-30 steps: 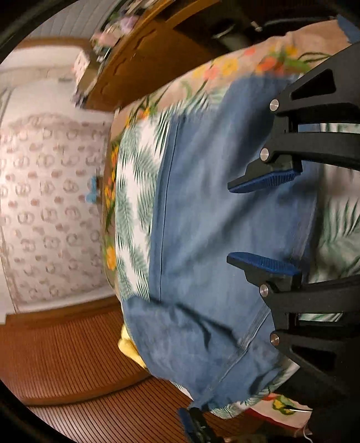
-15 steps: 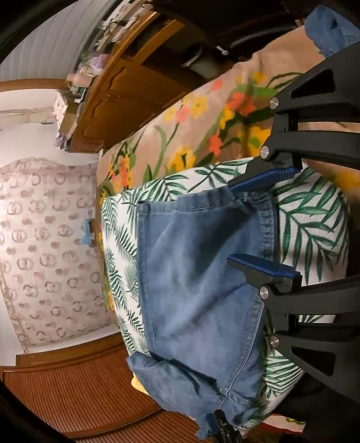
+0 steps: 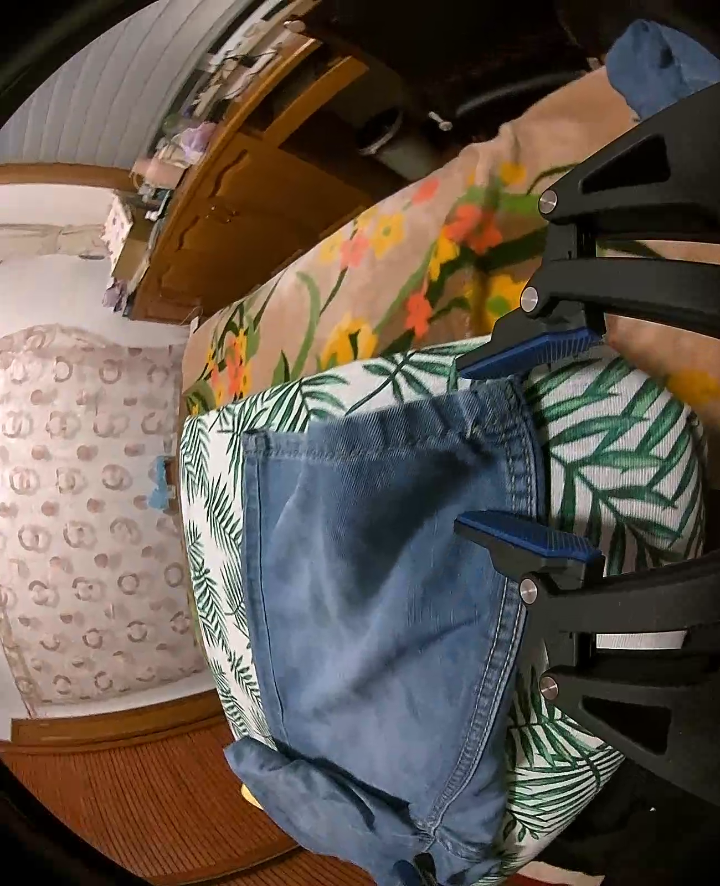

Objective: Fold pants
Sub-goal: 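Press and smooth the folded jeans flat with both open tools, then grasp the jeans leg hem with the right tool and fold it over the stack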

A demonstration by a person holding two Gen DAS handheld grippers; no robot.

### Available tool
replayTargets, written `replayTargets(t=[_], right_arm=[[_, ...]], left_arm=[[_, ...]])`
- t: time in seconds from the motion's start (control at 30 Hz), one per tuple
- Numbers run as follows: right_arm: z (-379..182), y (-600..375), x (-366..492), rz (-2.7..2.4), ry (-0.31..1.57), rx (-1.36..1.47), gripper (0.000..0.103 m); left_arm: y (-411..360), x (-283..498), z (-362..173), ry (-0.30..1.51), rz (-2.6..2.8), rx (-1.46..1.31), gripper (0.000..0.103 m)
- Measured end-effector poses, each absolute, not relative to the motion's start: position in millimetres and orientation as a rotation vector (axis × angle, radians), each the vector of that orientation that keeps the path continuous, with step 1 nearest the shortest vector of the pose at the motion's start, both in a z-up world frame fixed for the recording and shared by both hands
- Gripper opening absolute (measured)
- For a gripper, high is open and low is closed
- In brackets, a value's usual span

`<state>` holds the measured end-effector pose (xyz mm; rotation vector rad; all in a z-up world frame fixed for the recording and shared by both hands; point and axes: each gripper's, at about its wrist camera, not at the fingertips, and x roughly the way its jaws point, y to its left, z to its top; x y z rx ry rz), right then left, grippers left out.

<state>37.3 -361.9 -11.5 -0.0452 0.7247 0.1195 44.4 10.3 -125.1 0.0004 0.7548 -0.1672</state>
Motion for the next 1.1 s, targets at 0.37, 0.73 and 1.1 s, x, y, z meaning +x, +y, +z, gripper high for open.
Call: replayTargets(t=[0.37, 0.73, 1.1], right_arm=[[-16, -359, 40, 0.171, 0.723, -0.03, 0.051], [-5, -351, 34, 0.264, 0.715, -0.027, 0.011], [66, -326, 11, 0.399, 0.527, -0.02, 0.01]], left_arm=[[9, 44, -123, 0.767, -0.172, -0.002, 0.082], [15, 38, -103, 0.738, -0.178, -0.024, 0.082], [24, 22, -73, 0.658, -0.178, -0.032, 0.082]])
